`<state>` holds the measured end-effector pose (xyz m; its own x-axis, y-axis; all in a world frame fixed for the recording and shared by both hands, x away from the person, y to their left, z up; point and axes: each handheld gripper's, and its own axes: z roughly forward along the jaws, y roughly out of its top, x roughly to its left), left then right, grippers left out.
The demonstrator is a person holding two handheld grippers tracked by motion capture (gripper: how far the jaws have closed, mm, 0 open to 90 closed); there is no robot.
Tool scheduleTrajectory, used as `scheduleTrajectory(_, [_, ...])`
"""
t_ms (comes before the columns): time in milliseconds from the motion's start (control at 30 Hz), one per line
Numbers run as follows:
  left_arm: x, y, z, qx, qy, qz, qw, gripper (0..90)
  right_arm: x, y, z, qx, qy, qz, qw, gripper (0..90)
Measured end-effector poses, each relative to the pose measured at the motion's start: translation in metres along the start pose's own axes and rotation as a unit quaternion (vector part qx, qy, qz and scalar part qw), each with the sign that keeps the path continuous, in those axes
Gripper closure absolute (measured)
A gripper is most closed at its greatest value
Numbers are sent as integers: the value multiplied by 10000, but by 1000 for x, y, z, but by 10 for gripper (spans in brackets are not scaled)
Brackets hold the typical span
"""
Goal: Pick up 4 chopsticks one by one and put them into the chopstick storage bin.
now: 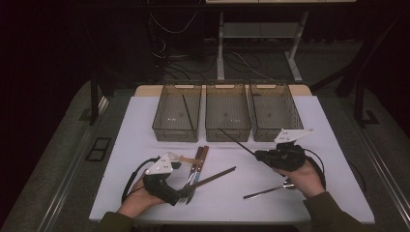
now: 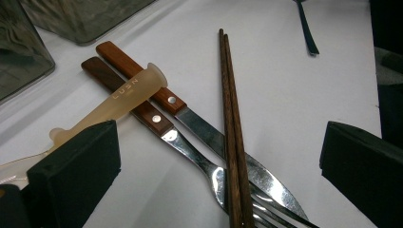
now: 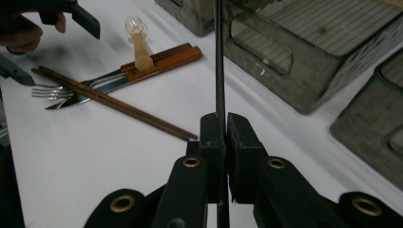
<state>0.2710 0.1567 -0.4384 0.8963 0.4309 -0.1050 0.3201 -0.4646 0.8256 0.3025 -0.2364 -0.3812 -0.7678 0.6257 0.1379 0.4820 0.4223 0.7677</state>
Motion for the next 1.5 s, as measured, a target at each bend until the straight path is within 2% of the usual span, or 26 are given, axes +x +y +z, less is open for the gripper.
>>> scheduleTrajectory(300, [1, 0, 0, -17, -3, 49, 10000, 0, 0, 21, 13, -178, -2, -31, 9998, 858])
scheduleTrajectory(333, [2, 1, 0, -23, -7, 112, 9999, 0, 0, 23, 14, -209, 2, -13, 9998, 858])
scheduleTrajectory(533, [0, 0, -1, -40, -10, 20, 10000, 0, 2, 38, 22, -348, -2, -2, 9994, 857])
scheduleTrajectory(567, [2, 1, -1, -39, -10, 89, 10000, 0, 3, 41, 24, -359, -1, -9, 9994, 858])
scheduleTrajectory(767, [1, 1, -1, -55, -29, 68, 10000, 0, 6, 61, 33, -495, 12, -67, 9988, 857])
scheduleTrajectory(933, [1, 1, -1, -67, -31, 4, 10000, 0, 5, 79, 43, -539, -3, -94, 9985, 858])
scheduleTrajectory(1000, [2, 1, -2, -66, -27, 62, 10000, 0, 5, 86, 47, -533, -19, -108, 9985, 857])
scheduleTrajectory(1333, [1, 1, -2, -93, -58, -14, 9999, 0, 4, 118, 66, -600, -21, -96, 9982, 857])
scheduleTrajectory(1500, [1, 1, -2, -63, -60, 22, 10000, 0, 6, 133, 77, -655, -65, -106, 9978, 857])
